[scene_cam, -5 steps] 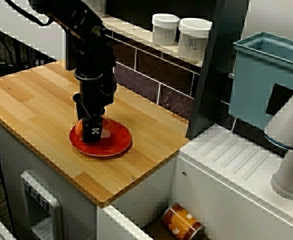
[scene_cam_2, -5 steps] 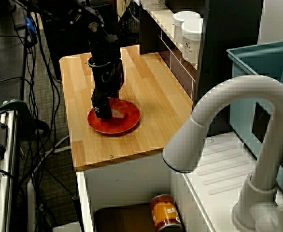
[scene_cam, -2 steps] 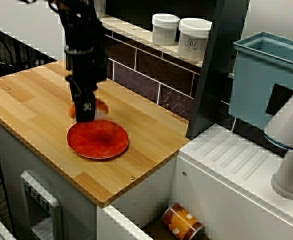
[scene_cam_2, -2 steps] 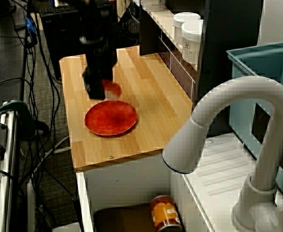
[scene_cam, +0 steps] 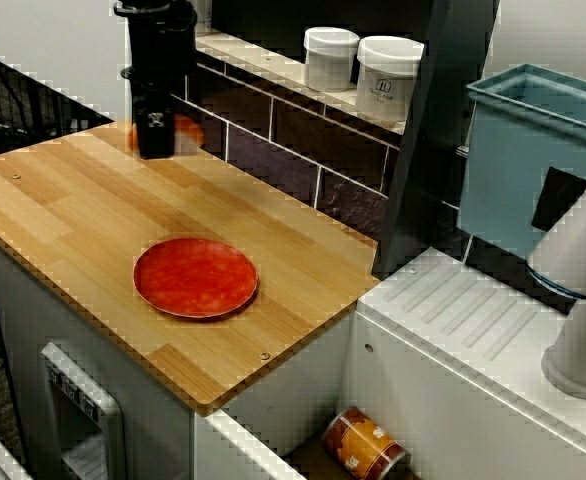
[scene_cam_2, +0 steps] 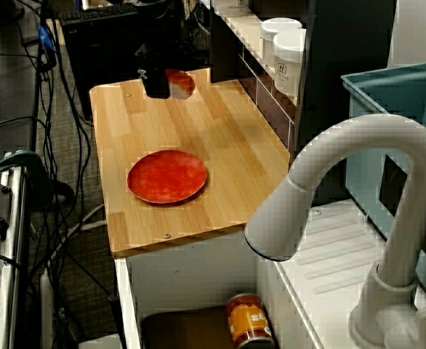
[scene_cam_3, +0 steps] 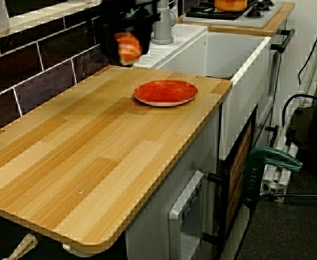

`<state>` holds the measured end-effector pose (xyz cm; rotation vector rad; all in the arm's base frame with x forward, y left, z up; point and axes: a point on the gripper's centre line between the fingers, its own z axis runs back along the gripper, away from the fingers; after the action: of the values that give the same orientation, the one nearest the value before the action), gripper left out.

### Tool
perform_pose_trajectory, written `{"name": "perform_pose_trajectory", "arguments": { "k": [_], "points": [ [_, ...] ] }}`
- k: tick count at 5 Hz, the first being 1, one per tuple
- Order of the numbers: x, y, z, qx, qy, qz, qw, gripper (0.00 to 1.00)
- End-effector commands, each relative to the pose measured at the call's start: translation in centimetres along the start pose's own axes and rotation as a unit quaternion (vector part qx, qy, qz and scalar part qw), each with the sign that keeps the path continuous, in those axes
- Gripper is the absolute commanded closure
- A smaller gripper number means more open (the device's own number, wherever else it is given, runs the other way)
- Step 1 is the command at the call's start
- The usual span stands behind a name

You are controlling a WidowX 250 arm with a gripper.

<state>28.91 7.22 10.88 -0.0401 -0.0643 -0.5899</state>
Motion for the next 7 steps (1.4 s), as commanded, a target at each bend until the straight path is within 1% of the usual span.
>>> {"name": "perform_pose_trajectory", "arguments": {
  "k": [1,2,3,4,5,6,7],
  "points": [
    [-1.6,4.8,0.4,0.076,-0.004,-0.004,0.9971,1.00],
    [-3.0,6.0,0.0,0.070,0.006,-0.006,0.9975,1.00],
    [-4.1,6.5,-1.2,0.071,0.020,-0.010,0.9972,1.00],
    [-4.7,6.7,-1.9,0.066,0.026,-0.023,0.9972,1.00],
    [-5.0,6.2,-2.3,0.069,0.030,-0.042,0.9963,1.00],
    [-5.3,5.4,-2.9,0.064,0.037,-0.069,0.9949,1.00],
    [-6.0,4.6,-3.9,0.070,0.045,-0.089,0.9926,1.00]
  ]
}}
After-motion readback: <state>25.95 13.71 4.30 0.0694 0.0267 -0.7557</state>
